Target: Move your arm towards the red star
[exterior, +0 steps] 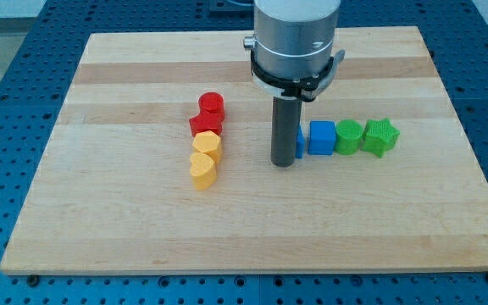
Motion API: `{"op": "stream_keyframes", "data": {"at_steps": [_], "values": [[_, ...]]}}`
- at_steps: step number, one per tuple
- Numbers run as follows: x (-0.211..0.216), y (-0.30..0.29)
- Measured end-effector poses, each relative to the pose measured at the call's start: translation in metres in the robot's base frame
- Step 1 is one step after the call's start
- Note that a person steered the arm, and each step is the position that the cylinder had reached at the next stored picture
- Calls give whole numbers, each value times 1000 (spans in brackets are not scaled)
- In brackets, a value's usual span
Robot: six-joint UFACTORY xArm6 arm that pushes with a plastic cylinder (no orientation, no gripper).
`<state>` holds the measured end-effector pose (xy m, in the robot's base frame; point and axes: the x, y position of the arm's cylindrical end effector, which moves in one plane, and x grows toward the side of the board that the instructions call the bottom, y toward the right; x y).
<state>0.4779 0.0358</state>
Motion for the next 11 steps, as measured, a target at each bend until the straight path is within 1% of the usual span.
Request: {"op": "stream_keyframes", "data": {"at_steps": [1,2,3,5,6,7,9,11], "values": [[6,0],[31,-5],[52,-35],[57,-132],[35,-160],[6,-168],[-27,-164],[-49,-134]]}}
